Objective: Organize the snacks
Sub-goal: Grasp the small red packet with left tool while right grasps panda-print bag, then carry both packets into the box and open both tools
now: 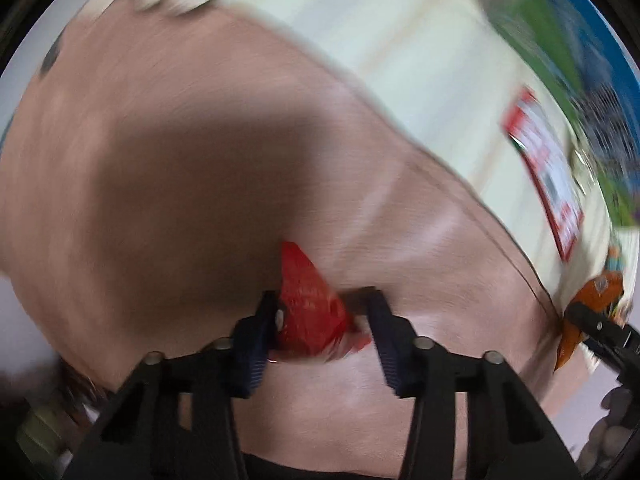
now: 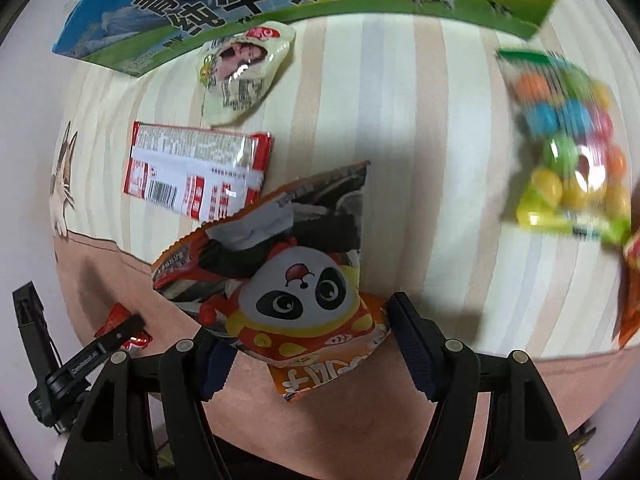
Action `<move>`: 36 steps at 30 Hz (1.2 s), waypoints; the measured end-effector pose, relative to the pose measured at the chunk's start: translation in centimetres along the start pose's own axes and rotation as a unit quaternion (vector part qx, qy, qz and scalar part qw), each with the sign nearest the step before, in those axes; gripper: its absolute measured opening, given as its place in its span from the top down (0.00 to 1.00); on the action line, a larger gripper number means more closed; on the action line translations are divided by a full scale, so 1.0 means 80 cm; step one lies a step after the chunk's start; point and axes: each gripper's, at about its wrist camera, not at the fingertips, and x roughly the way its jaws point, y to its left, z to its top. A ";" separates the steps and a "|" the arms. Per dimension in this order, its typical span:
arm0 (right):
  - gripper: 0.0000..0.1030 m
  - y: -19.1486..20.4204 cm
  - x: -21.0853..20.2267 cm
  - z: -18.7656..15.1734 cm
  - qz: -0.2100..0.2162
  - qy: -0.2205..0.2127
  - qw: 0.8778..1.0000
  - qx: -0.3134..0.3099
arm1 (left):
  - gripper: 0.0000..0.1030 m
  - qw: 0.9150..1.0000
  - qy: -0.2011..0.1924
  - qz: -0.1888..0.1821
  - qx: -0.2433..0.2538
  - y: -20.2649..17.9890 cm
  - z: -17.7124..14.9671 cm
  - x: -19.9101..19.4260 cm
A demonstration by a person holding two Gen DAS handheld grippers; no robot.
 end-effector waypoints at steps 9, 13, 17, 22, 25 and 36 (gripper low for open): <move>0.24 -0.021 0.012 -0.060 -0.002 0.012 1.000 0.015 | 0.60 0.988 -0.024 0.036 0.147 -0.107 -0.005 0.014; 0.10 -0.012 0.005 -0.057 0.000 0.000 1.000 0.008 | 0.49 0.988 -0.011 0.017 0.153 -0.111 0.009 0.011; 0.09 0.003 -0.009 -0.055 -0.037 -0.017 0.998 -0.043 | 0.38 0.990 0.002 0.008 0.142 -0.109 0.024 0.014; 0.09 0.037 0.000 -0.047 -0.052 -0.003 0.996 -0.069 | 0.37 0.992 0.002 -0.007 0.126 -0.096 0.033 0.025; 0.10 0.052 0.015 -0.051 -0.058 -0.005 0.997 -0.059 | 0.50 0.993 -0.010 0.003 0.120 -0.081 0.026 0.024; 0.51 0.029 0.013 -0.096 -0.032 -0.065 0.997 0.012 | 0.65 0.989 -0.046 0.029 0.139 -0.087 0.014 -0.015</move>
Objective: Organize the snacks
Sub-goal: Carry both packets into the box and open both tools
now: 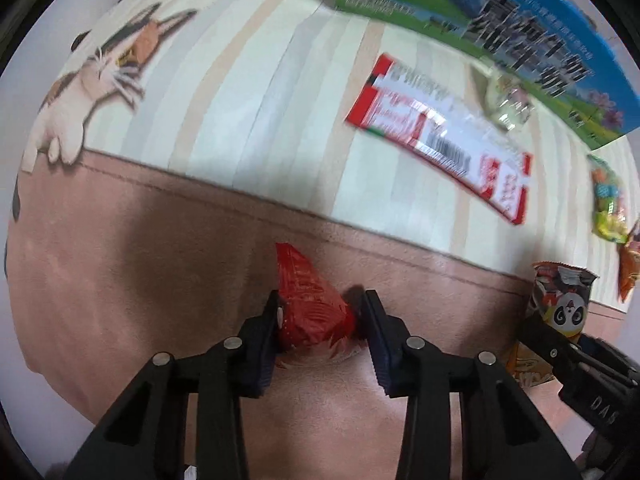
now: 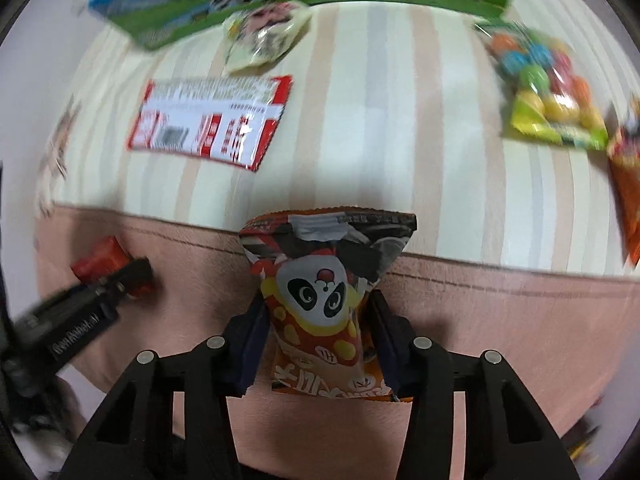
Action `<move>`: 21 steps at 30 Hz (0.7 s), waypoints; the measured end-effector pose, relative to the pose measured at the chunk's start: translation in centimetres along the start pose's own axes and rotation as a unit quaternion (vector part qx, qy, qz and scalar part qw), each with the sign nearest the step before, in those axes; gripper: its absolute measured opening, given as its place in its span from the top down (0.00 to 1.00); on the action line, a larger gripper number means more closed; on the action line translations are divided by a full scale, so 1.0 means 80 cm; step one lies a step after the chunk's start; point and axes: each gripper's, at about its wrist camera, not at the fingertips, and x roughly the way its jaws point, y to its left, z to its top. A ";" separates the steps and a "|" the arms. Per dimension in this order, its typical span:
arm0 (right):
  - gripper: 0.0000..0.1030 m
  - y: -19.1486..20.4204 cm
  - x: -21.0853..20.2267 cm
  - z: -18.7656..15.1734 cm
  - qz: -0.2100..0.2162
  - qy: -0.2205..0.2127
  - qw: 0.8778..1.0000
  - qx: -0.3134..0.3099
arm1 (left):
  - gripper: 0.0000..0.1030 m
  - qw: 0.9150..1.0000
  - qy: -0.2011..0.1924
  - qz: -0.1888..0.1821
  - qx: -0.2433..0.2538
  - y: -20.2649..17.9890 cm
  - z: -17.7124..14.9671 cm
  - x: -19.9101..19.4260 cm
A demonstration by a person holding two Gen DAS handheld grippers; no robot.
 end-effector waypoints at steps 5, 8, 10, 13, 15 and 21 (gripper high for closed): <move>0.51 -0.033 -0.039 0.009 0.066 -0.013 0.996 0.060 | 0.65 1.000 -0.018 -0.010 0.023 -0.019 0.015 -0.042; 0.51 -0.045 -0.071 0.017 0.093 -0.035 0.992 0.071 | 0.65 0.998 -0.033 -0.038 0.042 -0.041 0.039 -0.078; 0.51 -0.045 -0.096 0.041 0.110 -0.053 0.990 0.072 | 0.65 0.996 -0.043 -0.056 0.051 -0.055 0.059 -0.101; 0.51 -0.038 -0.140 0.079 0.130 -0.079 0.986 0.068 | 0.65 0.992 -0.065 -0.076 0.074 -0.080 0.101 -0.140; 0.51 -0.032 -0.165 0.113 0.143 -0.096 0.983 0.065 | 0.65 0.990 -0.078 -0.082 0.086 -0.091 0.133 -0.160; 0.51 -0.025 -0.222 0.224 0.137 -0.139 0.979 0.051 | 0.65 0.984 -0.109 -0.060 0.128 -0.136 0.260 -0.183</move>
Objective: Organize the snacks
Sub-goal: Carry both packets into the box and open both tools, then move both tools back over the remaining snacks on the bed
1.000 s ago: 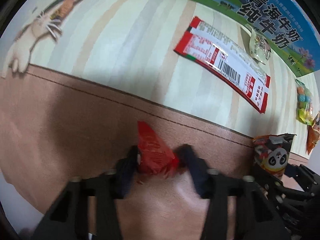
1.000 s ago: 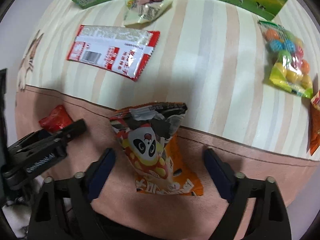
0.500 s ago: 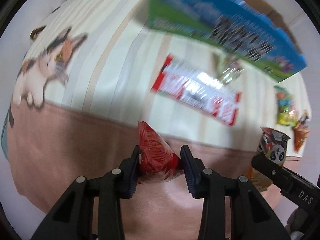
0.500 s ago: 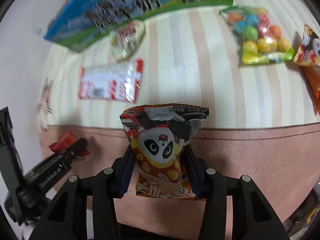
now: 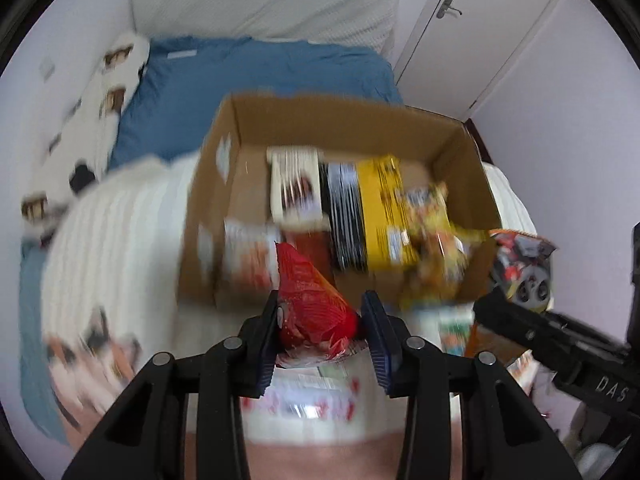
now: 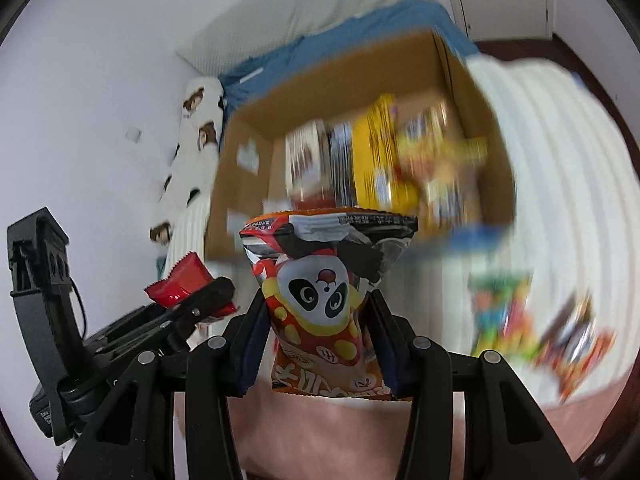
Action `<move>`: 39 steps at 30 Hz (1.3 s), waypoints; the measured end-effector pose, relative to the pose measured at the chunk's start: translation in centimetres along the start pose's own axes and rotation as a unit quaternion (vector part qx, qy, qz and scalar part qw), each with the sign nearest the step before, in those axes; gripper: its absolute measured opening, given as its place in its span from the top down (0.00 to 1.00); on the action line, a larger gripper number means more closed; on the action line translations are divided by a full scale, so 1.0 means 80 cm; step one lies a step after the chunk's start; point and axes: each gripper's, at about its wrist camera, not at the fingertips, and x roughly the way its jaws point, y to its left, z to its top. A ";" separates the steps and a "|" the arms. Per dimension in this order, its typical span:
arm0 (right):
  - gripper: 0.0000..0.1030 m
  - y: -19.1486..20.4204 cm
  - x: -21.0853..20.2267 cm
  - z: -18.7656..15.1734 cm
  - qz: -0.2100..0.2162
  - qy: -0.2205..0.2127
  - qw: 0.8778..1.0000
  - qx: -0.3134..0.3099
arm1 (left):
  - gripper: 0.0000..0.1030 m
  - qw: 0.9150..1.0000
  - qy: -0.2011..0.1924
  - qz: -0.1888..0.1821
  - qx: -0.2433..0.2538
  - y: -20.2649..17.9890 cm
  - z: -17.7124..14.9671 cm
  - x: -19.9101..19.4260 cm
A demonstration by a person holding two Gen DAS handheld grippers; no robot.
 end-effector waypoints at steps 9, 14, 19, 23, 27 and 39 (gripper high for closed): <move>0.51 0.004 0.051 0.190 -0.070 0.002 0.997 0.008 | 0.64 0.997 0.072 0.032 -0.004 0.028 0.140 0.107; 0.51 -0.022 0.106 0.252 -0.112 0.037 0.993 0.021 | 0.64 0.991 0.122 0.050 -0.009 0.056 0.166 0.167; 0.51 -0.046 0.157 0.277 -0.138 0.058 0.988 0.040 | 0.63 0.988 0.142 0.063 -0.007 0.069 0.174 0.205; 0.19 -0.055 0.176 0.283 -0.152 0.061 0.985 0.045 | 0.49 0.986 0.153 0.070 -0.019 0.078 0.176 0.219; 0.02 -0.051 0.180 0.278 -0.156 0.063 0.985 0.039 | 0.18 0.988 0.144 0.053 -0.027 0.078 0.175 0.215; 0.02 -0.022 0.162 0.249 -0.175 0.064 0.982 0.001 | 0.08 0.992 0.111 0.058 -0.027 0.061 0.167 0.165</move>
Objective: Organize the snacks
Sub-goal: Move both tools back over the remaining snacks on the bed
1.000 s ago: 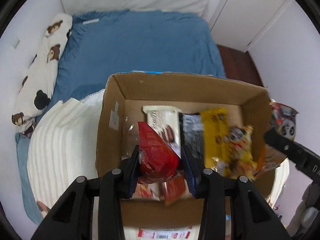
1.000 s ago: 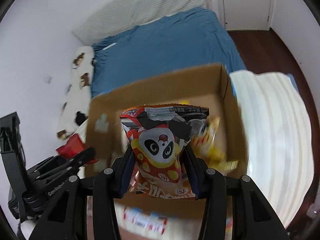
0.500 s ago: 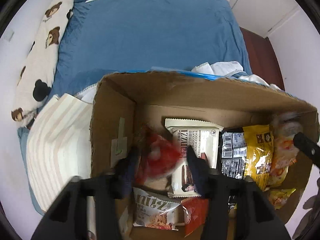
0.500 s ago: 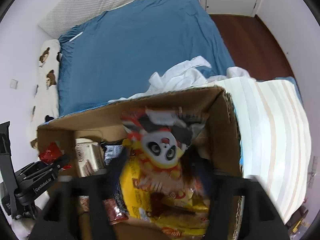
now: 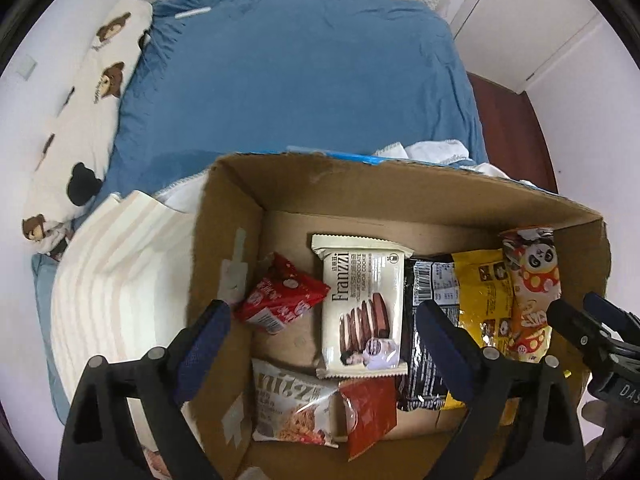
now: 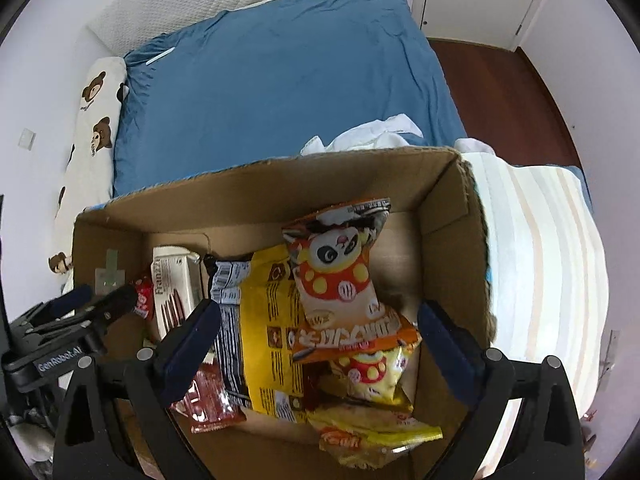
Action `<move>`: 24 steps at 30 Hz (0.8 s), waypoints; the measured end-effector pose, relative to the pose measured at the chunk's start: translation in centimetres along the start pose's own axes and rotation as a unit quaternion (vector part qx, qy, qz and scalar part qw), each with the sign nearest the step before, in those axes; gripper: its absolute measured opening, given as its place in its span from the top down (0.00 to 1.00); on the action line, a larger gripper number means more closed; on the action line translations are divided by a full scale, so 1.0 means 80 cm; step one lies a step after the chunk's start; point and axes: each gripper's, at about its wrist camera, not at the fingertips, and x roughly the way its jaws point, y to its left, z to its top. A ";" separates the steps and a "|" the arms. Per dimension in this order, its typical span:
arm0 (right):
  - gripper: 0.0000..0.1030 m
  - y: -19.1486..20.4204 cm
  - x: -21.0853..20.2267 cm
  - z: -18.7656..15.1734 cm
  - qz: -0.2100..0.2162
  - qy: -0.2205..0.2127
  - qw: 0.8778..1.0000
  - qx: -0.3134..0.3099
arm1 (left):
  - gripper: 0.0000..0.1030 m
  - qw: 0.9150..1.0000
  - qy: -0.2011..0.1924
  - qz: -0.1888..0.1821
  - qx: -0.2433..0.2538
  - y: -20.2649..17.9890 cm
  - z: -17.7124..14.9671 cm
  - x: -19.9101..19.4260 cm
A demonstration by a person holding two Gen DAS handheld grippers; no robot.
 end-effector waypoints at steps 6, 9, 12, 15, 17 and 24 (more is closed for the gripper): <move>0.02 0.004 -0.024 -0.035 -0.005 -0.024 1.000 -0.015 | 0.08 0.998 -0.061 0.008 0.007 -0.003 -0.030 -0.048; 0.02 0.007 -0.031 -0.056 -0.003 -0.033 0.999 -0.016 | 0.05 0.996 -0.084 0.001 0.009 -0.004 -0.050 -0.067; 0.02 0.011 -0.043 -0.081 -0.004 -0.049 0.999 -0.021 | 0.01 0.995 -0.100 0.008 0.015 -0.006 -0.072 -0.081; 0.02 0.014 -0.059 -0.106 -0.008 -0.070 0.997 -0.026 | 0.01 0.993 -0.119 0.008 0.023 -0.014 -0.100 -0.097; 0.02 0.016 -0.073 -0.125 -0.004 -0.086 0.996 -0.027 | 0.01 0.991 -0.130 0.008 0.029 -0.018 -0.118 -0.107; 0.02 0.026 -0.122 -0.193 -0.004 -0.138 0.990 -0.038 | 0.01 0.984 -0.176 0.011 0.038 -0.030 -0.178 -0.145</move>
